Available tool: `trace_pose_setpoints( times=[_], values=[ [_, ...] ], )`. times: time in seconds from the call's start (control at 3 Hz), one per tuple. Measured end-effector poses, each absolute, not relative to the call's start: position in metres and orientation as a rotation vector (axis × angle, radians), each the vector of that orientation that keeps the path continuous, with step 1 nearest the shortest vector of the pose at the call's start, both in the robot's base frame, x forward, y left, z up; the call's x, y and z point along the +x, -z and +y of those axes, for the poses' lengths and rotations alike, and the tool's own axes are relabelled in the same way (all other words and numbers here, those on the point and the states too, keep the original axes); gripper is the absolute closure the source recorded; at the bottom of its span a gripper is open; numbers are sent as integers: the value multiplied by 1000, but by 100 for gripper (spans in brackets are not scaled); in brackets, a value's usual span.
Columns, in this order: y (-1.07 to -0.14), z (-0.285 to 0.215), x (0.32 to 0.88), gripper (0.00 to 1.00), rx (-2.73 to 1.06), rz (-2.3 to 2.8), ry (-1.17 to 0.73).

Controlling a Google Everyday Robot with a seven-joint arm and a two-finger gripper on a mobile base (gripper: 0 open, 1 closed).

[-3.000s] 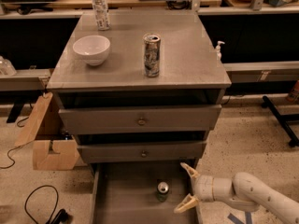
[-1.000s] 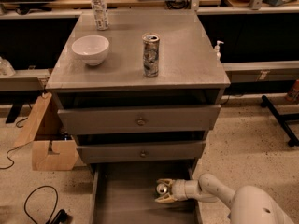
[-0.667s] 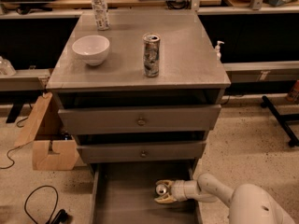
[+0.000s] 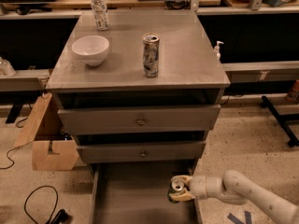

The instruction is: Pick green can from bottom drawer and place on counter

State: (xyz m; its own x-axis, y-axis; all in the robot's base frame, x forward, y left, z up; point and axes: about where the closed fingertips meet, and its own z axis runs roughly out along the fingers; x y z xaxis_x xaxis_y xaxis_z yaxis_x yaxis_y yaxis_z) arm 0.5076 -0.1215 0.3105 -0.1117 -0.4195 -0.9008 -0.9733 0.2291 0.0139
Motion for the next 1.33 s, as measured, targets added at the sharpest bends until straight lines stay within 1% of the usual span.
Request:
trace_pose_setpoints(
  times=[0.33,0.67,1.0,1.33],
  values=[
    [-397,-152,471,100,-1274,1700,-888],
    [-495,-187,477,100,-1267,1733,-915],
    [-598,-222,509,100,-1252,1773,-887],
    [-682,-253,549,100,-1197,1816,-841]
  ],
)
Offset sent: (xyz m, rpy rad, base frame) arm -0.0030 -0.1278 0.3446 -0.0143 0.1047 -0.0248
